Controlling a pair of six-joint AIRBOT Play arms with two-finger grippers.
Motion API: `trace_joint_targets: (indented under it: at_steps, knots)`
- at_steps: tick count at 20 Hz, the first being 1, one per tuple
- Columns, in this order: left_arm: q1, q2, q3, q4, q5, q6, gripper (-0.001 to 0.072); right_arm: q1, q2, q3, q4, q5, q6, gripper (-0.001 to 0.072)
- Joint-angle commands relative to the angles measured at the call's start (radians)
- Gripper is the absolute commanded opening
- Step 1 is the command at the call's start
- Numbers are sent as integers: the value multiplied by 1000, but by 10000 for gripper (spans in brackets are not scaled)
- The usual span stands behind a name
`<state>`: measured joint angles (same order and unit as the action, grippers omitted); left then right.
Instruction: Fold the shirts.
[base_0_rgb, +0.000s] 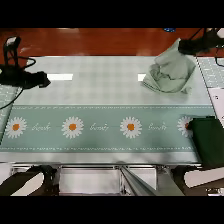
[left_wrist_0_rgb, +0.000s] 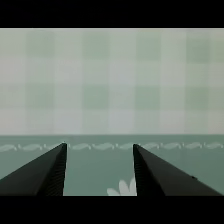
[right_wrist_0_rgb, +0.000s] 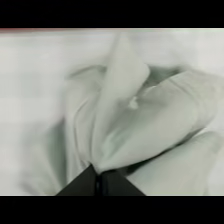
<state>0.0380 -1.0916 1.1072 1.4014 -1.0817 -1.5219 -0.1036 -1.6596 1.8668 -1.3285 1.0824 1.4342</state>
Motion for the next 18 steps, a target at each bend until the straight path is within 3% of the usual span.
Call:
trace_joint_targets:
  at_steps: [1,5,10,15,18]
  knots:
    - [18,175,-192,-43,-55,28,506,62,179,24,89,-72,-78,18]
    - [18,370,-390,-208,-18,30,506,170,370,25,90,-162,-118,18]
    - [19,473,-401,-294,16,41,506,353,524,25,101,-117,-158,18]
    - [24,481,-401,-295,59,33,506,575,485,23,134,63,-157,18]
    - [24,480,-401,-294,62,33,506,705,397,-63,134,100,-138,18]
